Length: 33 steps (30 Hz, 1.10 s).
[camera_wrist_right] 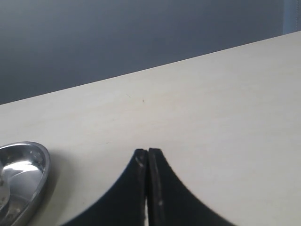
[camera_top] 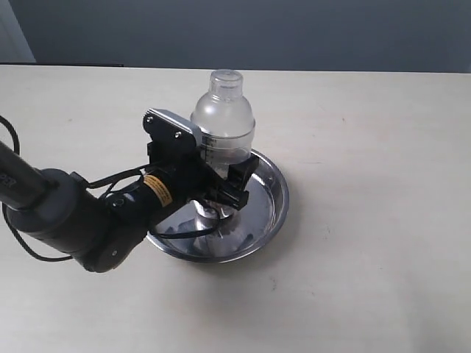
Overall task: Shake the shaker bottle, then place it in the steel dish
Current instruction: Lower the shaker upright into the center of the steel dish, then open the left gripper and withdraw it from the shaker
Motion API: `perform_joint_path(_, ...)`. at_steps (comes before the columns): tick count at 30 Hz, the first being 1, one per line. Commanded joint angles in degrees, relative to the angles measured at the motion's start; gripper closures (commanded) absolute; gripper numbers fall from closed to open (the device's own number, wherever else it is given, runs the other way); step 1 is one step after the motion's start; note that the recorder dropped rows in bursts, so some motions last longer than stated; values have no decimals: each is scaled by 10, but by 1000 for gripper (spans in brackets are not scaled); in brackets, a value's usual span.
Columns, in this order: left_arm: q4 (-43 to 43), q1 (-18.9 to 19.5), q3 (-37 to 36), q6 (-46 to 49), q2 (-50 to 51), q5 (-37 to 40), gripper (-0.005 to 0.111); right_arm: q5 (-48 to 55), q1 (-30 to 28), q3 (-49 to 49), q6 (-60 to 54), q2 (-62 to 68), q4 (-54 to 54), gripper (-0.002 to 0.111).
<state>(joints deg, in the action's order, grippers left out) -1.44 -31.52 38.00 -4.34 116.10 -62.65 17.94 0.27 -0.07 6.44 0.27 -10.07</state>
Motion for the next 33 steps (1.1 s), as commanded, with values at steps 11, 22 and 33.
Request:
perform_joint_path(11, 31, 0, 1, -27, 38, -73, 105, -4, -3, 1, -2, -3, 1, 109)
perform_joint_path(22, 56, 12, 1, -32, 38, -73, 2, -4, -3, 1, -2, -3, 1, 109)
perform_joint_path(33, 142, 52, 0, -74, -18, -73, 1, -4, -3, 1, -2, -3, 1, 109)
